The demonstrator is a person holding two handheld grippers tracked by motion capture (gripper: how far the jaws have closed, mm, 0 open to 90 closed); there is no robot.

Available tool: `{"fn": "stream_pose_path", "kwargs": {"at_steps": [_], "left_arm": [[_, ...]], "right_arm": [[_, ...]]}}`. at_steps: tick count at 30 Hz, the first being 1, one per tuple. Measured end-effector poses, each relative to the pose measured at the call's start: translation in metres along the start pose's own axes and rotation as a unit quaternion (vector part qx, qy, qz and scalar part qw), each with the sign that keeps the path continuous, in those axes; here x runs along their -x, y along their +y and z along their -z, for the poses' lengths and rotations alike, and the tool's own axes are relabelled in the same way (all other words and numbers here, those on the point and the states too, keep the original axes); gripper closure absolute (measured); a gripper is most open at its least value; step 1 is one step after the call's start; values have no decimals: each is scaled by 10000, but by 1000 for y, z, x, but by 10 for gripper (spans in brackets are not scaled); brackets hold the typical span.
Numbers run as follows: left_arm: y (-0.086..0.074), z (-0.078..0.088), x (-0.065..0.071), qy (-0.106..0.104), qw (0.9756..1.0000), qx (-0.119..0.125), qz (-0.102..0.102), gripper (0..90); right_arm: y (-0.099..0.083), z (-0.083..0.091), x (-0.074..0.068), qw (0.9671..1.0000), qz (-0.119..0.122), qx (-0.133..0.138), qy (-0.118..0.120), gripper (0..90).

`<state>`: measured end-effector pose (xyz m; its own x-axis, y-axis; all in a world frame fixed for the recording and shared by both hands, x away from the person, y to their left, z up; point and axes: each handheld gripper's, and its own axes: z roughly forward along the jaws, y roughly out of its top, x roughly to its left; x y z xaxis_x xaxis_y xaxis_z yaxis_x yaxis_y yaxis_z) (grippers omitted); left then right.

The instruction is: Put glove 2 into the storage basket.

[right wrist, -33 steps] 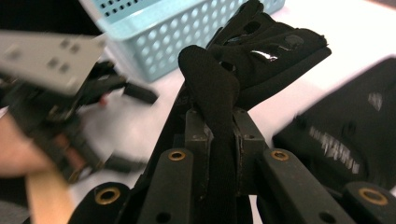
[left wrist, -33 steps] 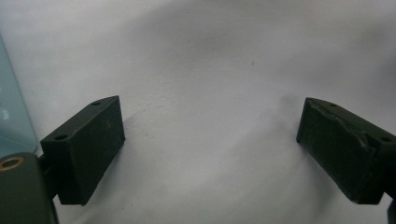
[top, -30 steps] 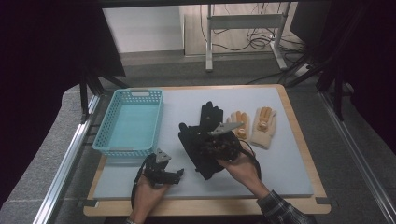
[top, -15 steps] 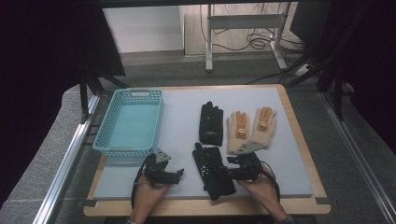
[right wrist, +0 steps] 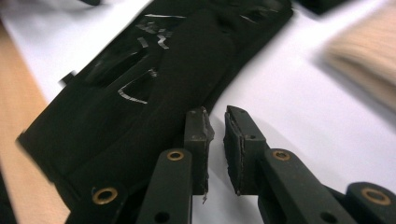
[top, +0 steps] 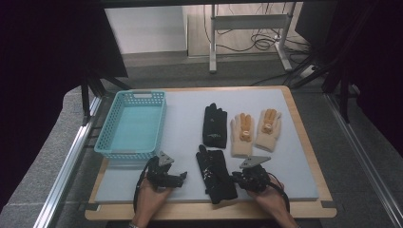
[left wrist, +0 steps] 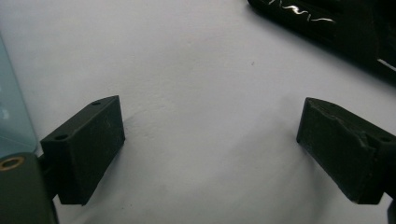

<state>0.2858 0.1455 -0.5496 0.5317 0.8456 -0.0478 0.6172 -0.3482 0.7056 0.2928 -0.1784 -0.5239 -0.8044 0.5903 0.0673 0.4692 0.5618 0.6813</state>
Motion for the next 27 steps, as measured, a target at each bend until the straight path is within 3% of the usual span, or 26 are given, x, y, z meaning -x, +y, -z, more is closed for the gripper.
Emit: {"fn": "stream_pose_path", "kwargs": {"at_steps": [3,7,15,20,27], "left_arm": [[0,0,0,0,10000,0,-1,78],[0,0,0,-1,10000,-2,-2,78],[0,0,0,2,10000,18,20,78],[0,0,0,4,10000,29,38,78],[0,0,0,4,10000,14,15,78]], "right_arm": [[3,-6,-12,9998,69,29,207,774],[7,-10,-19,9996,213,17,210,725],[17,0,4,9997,18,237,-105,572],[37,-2,18,9991,-44,369,-200,458],[67,-17,33,9985,99,329,-435,387]]}}
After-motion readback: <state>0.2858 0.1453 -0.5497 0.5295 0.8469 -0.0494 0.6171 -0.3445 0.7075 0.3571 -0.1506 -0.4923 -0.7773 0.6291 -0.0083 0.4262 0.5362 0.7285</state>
